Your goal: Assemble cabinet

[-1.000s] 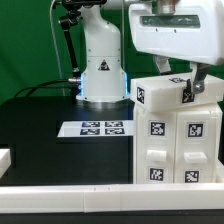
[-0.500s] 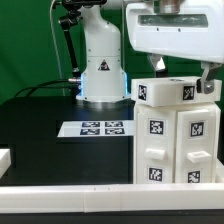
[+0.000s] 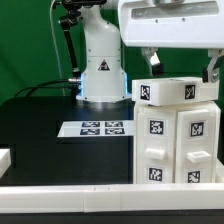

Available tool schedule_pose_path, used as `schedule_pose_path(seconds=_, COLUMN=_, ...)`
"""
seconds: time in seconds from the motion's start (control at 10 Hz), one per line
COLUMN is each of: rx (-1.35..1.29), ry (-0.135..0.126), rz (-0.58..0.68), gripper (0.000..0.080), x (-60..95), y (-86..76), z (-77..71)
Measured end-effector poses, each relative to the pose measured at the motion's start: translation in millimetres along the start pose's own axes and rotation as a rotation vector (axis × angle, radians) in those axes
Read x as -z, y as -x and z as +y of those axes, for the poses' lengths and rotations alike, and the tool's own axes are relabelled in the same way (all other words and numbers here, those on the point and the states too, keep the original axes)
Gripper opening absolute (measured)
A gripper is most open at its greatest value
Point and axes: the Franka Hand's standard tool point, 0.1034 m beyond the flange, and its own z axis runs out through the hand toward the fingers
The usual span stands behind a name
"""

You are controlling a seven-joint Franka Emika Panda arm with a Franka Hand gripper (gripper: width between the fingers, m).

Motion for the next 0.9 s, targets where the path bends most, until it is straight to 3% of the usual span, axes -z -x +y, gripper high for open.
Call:
schedule_pose_path(seconds=0.5, rx=0.079, ry=-0.007, rz=0.005, gripper=0.0796, x=4.1, y=0.2, z=-2.3)
schedule_pose_path(seconds=0.9, rx=0.642, ry=-0.010, rz=0.015, gripper=0.0796, x=6.5, y=2.4, z=-8.1)
